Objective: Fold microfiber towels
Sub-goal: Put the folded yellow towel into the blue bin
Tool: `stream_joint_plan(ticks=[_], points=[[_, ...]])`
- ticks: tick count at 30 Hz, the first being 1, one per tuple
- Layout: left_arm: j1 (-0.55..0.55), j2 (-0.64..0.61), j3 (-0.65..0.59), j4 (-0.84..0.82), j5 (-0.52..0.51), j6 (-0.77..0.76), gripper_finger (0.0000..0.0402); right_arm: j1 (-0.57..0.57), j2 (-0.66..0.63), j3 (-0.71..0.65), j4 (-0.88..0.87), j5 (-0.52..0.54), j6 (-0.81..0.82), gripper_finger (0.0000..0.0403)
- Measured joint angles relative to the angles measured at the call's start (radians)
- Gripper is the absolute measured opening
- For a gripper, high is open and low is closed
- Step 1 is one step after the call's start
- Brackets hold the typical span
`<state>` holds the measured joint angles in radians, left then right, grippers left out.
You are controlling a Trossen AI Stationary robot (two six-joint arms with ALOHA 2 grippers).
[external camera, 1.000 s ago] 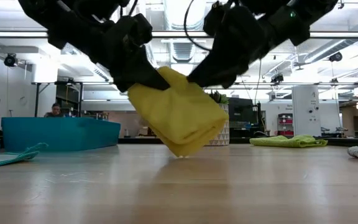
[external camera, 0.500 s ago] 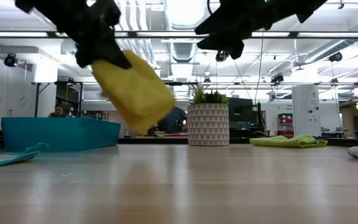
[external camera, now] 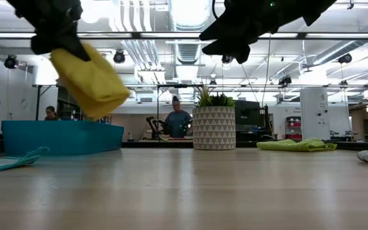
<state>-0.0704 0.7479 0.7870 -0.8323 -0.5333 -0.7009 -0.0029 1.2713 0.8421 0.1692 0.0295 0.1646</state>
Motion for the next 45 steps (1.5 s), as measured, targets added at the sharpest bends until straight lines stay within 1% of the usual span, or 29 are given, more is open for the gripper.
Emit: stream_joint_plan(ticks=[5, 10, 14, 20, 24, 28, 31, 34, 37, 40, 45], points=[[0.016, -0.017, -0.002, -0.105, -0.034, -0.062, 0.0001, 0.0, 0.001, 0.0, 0.0, 0.0, -0.005, 0.0222], [0.052, -0.002, -0.003, -0.121, -0.058, -0.088, 0.0001, 0.0, 0.001, 0.0, 0.0, 0.0, -0.009, 0.0222], [0.098, 0.016, -0.003, -0.139, -0.093, -0.18, 0.0001, 0.0, 0.001, 0.0, 0.0, 0.0, -0.009, 0.0222], [0.17, 0.028, -0.006, -0.204, -0.06, -0.26, 0.0001, 0.0, 0.001, 0.0, -0.001, -0.001, -0.012, 0.0222], [0.213, 0.026, -0.008, -0.203, -0.025, -0.275, 0.0001, 0.0, 0.001, 0.0, -0.008, -0.001, -0.023, 0.0222], [0.253, 0.015, -0.008, -0.185, -0.021, -0.295, 0.0001, 0.0, 0.001, -0.001, -0.015, -0.003, -0.027, 0.0222], [0.279, 0.016, -0.013, -0.189, -0.018, -0.338, 0.0001, 0.0, 0.001, -0.001, -0.025, -0.003, -0.027, 0.0221], [0.289, 0.024, -0.037, -0.175, -0.017, -0.364, 0.0001, 0.0, 0.001, -0.001, -0.032, -0.003, -0.027, 0.0221], [0.294, 0.037, -0.069, -0.156, -0.014, -0.366, 0.0001, 0.0, 0.001, -0.002, -0.031, -0.003, -0.03, 0.0221], [0.294, 0.049, -0.095, -0.093, 0.01, -0.36, 0.0001, 0.0, 0.001, -0.002, -0.032, -0.003, -0.033, 0.0221], [0.302, 0.082, -0.13, -0.076, 0.017, -0.355, 0.0001, 0.0, 0.001, -0.002, -0.034, -0.003, -0.035, 0.0221]])
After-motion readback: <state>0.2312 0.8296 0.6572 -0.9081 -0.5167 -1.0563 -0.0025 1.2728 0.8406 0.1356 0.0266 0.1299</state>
